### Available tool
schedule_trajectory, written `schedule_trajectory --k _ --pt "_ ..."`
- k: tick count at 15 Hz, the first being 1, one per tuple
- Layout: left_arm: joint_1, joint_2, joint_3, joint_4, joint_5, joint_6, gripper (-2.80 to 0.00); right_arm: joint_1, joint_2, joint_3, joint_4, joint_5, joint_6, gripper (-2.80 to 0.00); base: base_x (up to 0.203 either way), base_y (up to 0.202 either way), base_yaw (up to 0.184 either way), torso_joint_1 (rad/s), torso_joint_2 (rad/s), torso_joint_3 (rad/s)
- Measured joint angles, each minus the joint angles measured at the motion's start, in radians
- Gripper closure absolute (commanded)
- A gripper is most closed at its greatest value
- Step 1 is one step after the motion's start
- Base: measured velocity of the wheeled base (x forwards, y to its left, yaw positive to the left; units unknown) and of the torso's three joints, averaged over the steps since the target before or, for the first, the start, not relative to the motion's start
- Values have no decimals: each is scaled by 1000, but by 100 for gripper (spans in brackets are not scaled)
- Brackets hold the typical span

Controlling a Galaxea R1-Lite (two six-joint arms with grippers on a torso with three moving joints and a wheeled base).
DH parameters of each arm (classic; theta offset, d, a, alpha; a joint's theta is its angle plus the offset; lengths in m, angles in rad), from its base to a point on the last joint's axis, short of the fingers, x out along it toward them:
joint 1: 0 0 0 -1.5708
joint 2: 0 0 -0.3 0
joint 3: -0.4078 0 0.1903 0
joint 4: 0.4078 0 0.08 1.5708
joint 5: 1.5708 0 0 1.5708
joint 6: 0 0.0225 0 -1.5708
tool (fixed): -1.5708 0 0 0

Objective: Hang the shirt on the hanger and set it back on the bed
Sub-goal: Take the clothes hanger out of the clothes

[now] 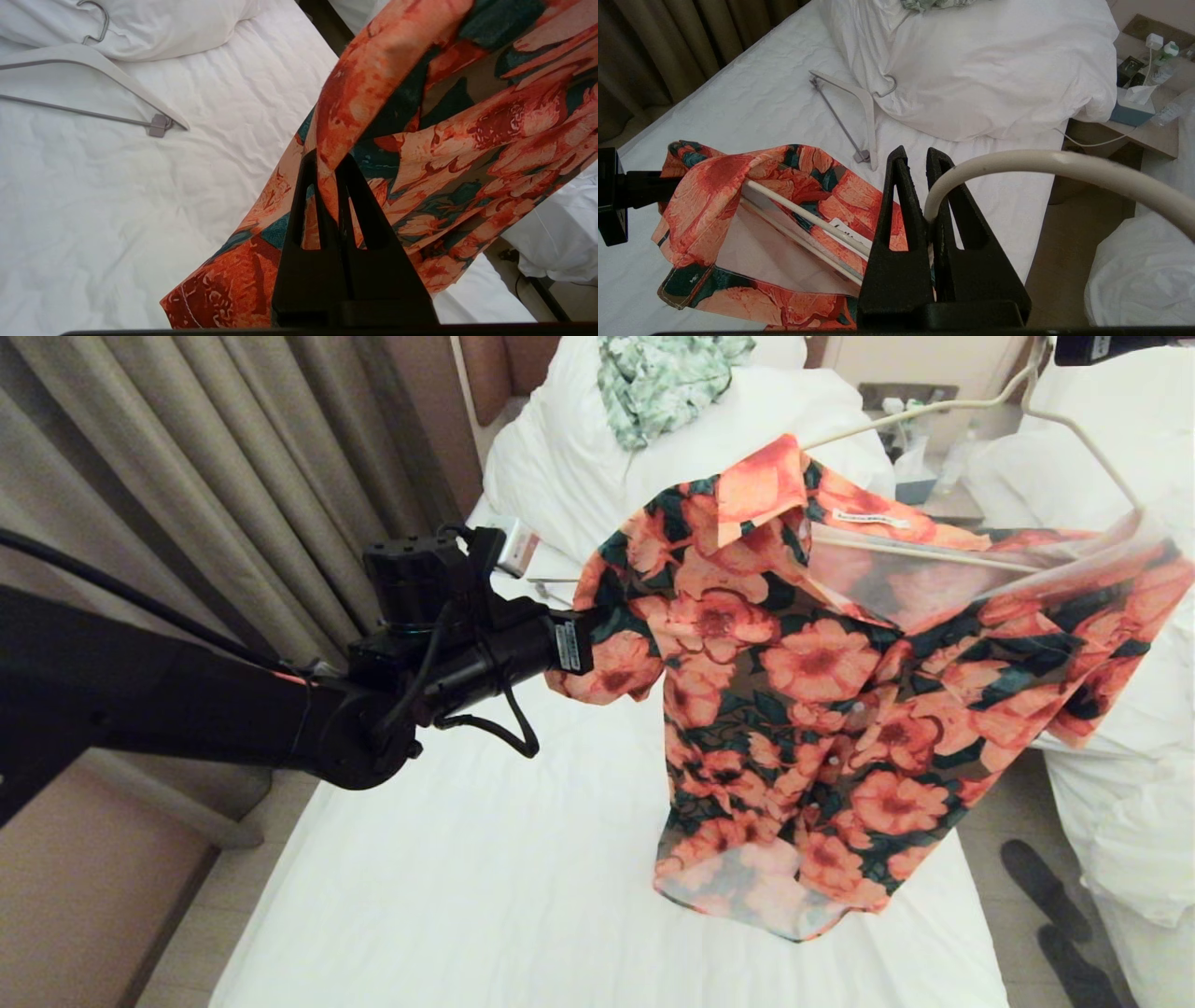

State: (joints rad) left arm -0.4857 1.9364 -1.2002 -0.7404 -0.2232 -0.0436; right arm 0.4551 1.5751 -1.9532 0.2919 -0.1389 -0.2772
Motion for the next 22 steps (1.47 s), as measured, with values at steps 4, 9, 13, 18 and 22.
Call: schedule_trajectory --k 4,9,13,18,22 --pt "0 -10 5 -2 -1 1 -280 0 3 -1 0 0 0 0 0 0 0 0 0 0" --pt "50 -16 11 -46 -13 -2 -280 -1 7 -3 -3 -1 -1 0 0 0 0 0 0 0" --pt "230 -17 -12 -151 -86 -63 -280 -11 16 -3 -8 -2 0 0 0 0 0 0 0 0" --pt "381 -40 -39 -163 -177 -150 0 -14 42 -10 -15 -1 -1 0 0 0 0 0 0 0" --pt "418 -38 -53 -163 -180 -152 0 -12 65 -15 -101 0 -26 0 0 0 0 0 0 0"
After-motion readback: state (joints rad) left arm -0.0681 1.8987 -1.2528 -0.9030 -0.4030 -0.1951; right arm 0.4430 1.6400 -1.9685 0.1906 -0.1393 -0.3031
